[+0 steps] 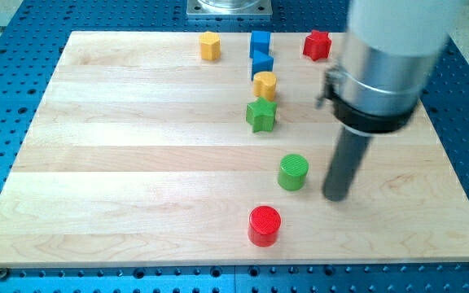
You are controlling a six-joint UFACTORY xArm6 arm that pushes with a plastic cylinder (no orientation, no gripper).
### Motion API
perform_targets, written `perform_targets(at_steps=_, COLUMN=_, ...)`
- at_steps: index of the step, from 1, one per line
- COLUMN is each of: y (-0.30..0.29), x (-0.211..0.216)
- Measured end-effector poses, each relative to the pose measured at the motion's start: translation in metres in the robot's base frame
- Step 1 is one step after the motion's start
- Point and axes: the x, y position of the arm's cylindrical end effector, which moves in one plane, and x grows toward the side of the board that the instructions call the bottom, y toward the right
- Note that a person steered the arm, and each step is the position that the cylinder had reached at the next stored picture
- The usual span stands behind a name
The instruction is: Move the green circle and red circle vertically below the green star
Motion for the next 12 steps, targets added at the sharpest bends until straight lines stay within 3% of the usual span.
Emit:
perform_targets(at_steps=2, y=-0.085, x=-0.046)
perform_targets(at_steps=3, y=-0.075, x=-0.013)
perform_targets(at_steps=4, y=-0.058, x=0.054)
perform_targets(at_steps=5, y=-0.036, x=0.071)
perform_targets(at_steps=6, y=-0.097, x=0.072)
perform_targets(at_steps=8, y=-0.088, x=0.032)
perform_targets(at_steps=9, y=-0.127, x=0.07)
perform_targets(at_steps=10, y=-0.162, x=0.032)
perform_targets(at_steps=11, y=-0.122, x=0.018)
perform_targets(at_steps=12, y=-0.146, x=0.01)
